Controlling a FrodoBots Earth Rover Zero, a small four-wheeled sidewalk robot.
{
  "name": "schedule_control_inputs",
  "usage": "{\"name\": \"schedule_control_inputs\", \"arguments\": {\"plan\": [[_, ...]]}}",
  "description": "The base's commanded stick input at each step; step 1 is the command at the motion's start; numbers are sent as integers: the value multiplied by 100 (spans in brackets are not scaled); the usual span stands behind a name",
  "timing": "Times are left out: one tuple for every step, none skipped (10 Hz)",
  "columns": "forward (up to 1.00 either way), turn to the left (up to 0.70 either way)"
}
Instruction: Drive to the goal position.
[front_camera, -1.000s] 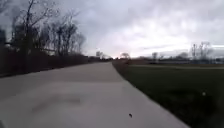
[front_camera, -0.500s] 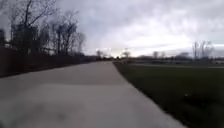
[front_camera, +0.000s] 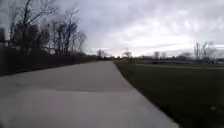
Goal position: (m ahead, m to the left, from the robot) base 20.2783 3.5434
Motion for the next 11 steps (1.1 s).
{"name": "schedule_control_inputs", "arguments": {"plan": [[100,36],[100,4],[100,0],[100,0],[100,0],[100,0],[100,0],[100,0],[100,0],[100,0],[100,0]]}}
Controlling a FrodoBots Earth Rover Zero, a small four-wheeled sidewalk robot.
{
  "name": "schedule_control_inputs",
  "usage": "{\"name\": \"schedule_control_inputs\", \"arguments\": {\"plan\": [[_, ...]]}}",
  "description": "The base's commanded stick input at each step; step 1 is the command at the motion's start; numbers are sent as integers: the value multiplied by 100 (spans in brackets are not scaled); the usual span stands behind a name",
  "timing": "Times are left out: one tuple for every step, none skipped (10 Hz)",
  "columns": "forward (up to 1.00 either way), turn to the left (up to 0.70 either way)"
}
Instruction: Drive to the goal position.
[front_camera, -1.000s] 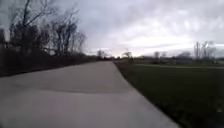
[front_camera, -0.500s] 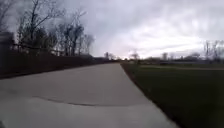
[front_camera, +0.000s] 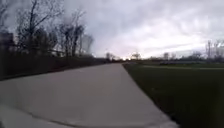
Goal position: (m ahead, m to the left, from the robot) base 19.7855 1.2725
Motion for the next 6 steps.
{"name": "schedule_control_inputs", "arguments": {"plan": [[100,0],[100,0],[100,0],[100,0],[100,0],[100,0]]}}
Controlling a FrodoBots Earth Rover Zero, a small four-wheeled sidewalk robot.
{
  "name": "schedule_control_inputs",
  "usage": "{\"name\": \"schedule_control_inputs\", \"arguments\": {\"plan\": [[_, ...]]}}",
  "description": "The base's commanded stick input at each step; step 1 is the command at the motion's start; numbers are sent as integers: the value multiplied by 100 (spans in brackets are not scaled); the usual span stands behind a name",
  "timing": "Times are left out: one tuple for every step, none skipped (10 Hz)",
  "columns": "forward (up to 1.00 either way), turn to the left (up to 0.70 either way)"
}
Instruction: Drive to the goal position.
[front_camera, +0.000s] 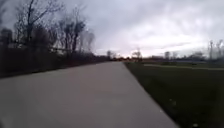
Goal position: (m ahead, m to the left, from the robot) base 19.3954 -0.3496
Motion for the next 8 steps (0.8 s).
{"name": "schedule_control_inputs", "arguments": {"plan": [[100,0],[100,0],[100,0],[100,0],[100,0],[100,0],[100,0],[100,0]]}}
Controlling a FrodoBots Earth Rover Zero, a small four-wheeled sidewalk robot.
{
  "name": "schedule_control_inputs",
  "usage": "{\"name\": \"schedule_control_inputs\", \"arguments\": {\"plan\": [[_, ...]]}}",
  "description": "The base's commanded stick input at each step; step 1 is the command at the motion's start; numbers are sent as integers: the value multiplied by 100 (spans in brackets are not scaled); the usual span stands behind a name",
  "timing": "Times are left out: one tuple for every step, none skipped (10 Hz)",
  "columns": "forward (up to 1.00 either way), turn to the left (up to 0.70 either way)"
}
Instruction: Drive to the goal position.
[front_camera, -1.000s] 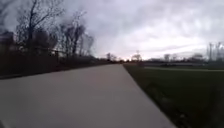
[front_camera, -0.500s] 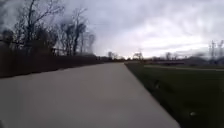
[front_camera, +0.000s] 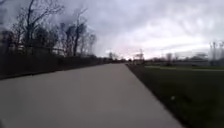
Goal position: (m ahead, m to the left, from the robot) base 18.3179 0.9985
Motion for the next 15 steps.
{"name": "schedule_control_inputs", "arguments": {"plan": [[100,-24],[100,-36],[100,-36],[100,-35],[100,-25],[100,0],[100,0],[100,0],[100,0],[100,0],[100,0],[100,0],[100,0],[100,0],[100,0]]}}
